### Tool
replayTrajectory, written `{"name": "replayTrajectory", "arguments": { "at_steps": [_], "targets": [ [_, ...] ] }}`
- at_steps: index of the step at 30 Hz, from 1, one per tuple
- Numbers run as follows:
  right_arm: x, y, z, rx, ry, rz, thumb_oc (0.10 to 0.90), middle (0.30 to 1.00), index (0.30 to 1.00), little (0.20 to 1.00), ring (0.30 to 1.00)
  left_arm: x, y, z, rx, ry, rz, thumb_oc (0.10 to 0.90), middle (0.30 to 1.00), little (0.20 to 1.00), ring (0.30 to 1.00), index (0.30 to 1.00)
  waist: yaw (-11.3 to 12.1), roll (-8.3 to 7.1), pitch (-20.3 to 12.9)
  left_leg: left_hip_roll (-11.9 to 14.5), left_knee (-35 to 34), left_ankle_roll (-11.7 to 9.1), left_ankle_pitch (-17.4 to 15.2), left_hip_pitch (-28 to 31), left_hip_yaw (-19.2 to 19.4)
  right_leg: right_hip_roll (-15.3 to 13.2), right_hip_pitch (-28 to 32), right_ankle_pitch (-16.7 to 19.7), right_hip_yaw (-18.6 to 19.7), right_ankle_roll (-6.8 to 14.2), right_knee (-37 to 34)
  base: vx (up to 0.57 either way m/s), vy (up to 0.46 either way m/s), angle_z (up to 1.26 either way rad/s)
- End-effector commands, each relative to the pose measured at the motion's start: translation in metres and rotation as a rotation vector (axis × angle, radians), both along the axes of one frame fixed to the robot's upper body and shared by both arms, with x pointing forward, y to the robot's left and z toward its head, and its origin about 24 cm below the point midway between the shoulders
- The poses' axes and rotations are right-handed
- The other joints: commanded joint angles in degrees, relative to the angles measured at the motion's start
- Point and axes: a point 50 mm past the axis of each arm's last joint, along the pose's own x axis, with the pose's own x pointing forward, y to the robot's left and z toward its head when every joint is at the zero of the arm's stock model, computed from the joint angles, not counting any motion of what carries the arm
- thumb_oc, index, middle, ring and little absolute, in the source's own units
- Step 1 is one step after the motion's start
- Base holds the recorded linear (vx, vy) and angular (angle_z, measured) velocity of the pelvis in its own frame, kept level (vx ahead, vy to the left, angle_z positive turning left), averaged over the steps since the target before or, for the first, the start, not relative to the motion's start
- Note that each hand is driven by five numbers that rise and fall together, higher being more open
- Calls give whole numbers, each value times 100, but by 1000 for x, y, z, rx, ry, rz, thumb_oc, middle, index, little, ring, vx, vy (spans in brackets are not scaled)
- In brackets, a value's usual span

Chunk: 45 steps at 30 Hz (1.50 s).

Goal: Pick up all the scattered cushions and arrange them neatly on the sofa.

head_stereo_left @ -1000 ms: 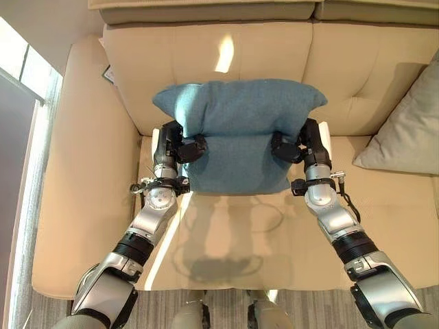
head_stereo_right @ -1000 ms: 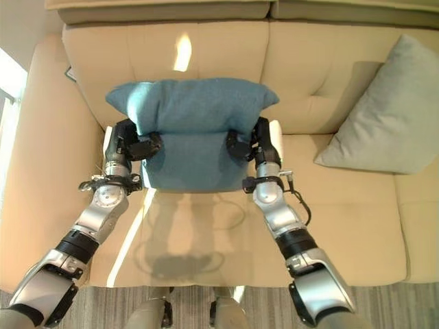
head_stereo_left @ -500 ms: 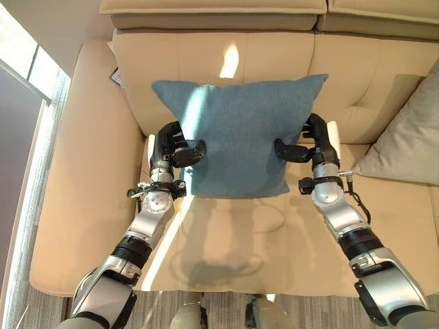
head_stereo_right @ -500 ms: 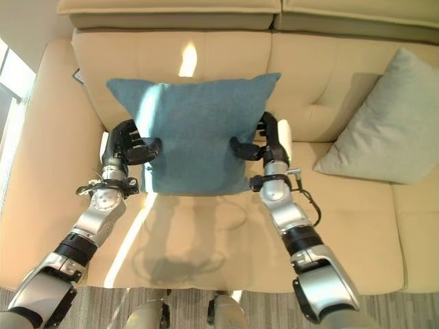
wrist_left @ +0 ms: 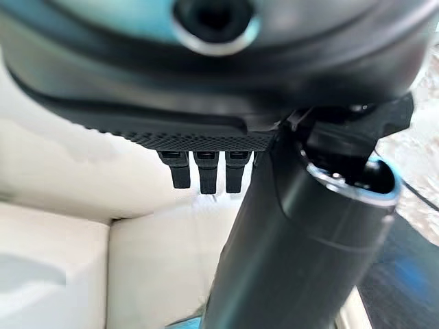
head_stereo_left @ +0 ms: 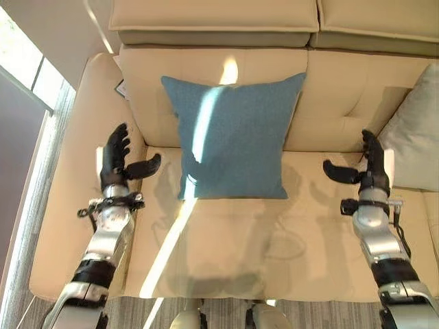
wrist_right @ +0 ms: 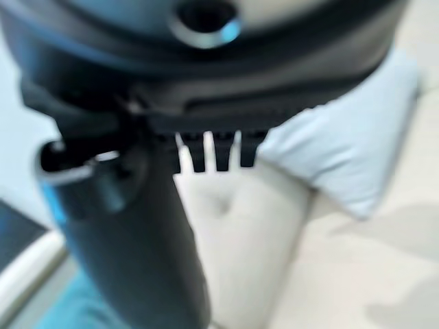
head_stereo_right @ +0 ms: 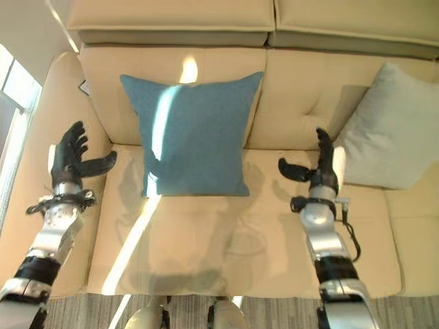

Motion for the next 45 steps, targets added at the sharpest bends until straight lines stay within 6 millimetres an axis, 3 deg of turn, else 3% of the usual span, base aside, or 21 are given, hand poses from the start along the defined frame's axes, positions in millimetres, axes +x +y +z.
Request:
{"name": "replayTrajectory", "arguments": {
  "at_steps": [1, 2, 3, 11, 16, 25, 27, 28, 31, 32, 37, 41, 45],
  "targets": [
    [4, -3, 36, -67, -157, 27, 800, 900, 900, 900, 900, 12, -8, 48, 109, -208, -76, 800, 900, 900, 900, 900, 129, -297, -854, 2, 10, -253, -574, 154, 71, -181, 20, -362, -100, 589, 40, 0, 0, 0],
    [4, -3, 36, -67, -157, 27, 800, 900, 900, 900, 900, 12, -8, 48, 109, -208, -76, 800, 900, 900, 900, 900, 129, -297, -854, 2, 10, -253, -574, 154, 71, -181, 20, -362, -100, 589, 40, 180, -8, 1],
    [-49, -18, -31, 19, 32, -6, 800, 900, 900, 900, 900, -45, 11, -35, 24, 48, -32, 800, 900, 900, 900, 900, 144, -292, -788, 57, 10, -219, -744, 823, 111, -161, 680, -571, -148, 573, 40, 200, -8, -3],
    [-100, -5, -109, 168, 297, -18, 800, 900, 900, 900, 900, -111, 9, -124, -101, 411, 10, 800, 900, 900, 900, 900, 164, -282, -729, 120, 10, -205, -843, 1332, 117, -99, 1221, -738, -198, 520, 40, 57, -34, -3],
    [-115, 9, -135, 240, 389, 7, 800, 900, 900, 900, 900, -150, 6, -163, -123, 623, 9, 800, 900, 900, 900, 900, 159, -233, -623, 195, 10, -229, -824, 1490, 125, -32, 1368, -787, -174, 469, 40, -15, -67, 1],
    [-130, 18, -162, 305, 495, 4, 800, 900, 900, 900, 900, -183, 3, -207, -110, 888, 52, 800, 900, 900, 900, 900, 133, -163, -381, 352, 109, -325, -540, 1257, 43, 111, 1300, -908, -186, 331, 40, -99, -84, 12],
    [-131, 18, -167, 308, 520, -5, 800, 900, 900, 900, 900, -183, 2, -211, -96, 913, 50, 800, 900, 900, 900, 900, 141, -251, -257, 287, 676, -322, -747, 996, -34, 22, 1280, -856, -213, 289, 40, -195, -58, 21],
    [-129, 16, -168, 302, 526, -5, 800, 900, 900, 900, 900, -187, -1, -216, -103, 945, 49, 800, 900, 900, 900, 900, 161, -325, -231, 115, 1078, -272, -1074, 968, -168, -52, 1245, -793, -207, 269, 40, -141, -26, 26],
    [-129, 15, -168, 301, 532, -7, 800, 900, 900, 900, 900, -188, -2, -219, -106, 961, 48, 800, 900, 900, 900, 900, 160, -355, -221, -2, 1287, -242, -1288, 1008, -244, -80, 1236, -760, -202, 264, 40, -85, 18, 3],
    [-133, 14, -172, 293, 564, -11, 800, 900, 900, 900, 900, -196, -6, -225, -118, 996, 46, 800, 900, 900, 900, 900, 91, -358, -276, -109, 1380, -182, -1504, 1248, -295, -67, 1191, -673, -192, 268, 40, -55, 53, -2],
    [-136, 15, -179, 301, 598, -19, 800, 900, 900, 900, 900, -198, -12, -229, -141, 1011, 50, 800, 900, 900, 900, 900, 24, -327, -298, -244, 1496, -169, -1691, 1552, -412, -28, 1182, -534, -137, 279, 40, -54, 104, -6],
    [-136, 18, -184, 310, 620, -24, 800, 900, 900, 900, 900, -184, -17, -225, -106, 982, 17, 800, 900, 900, 900, 900, -31, -374, -286, -340, 1200, -69, -1807, 1693, -551, -67, 1003, -283, -94, 361, 40, -93, 136, 0],
    [-130, 28, -191, 288, 677, 2, 800, 900, 900, 900, 900, -178, -13, -222, -71, 973, 24, 800, 900, 900, 900, 900, 6, -474, -148, -573, 897, 101, -1730, 1578, -671, -198, 502, 125, 115, 638, 40, -187, 177, -10]
  ]
}}
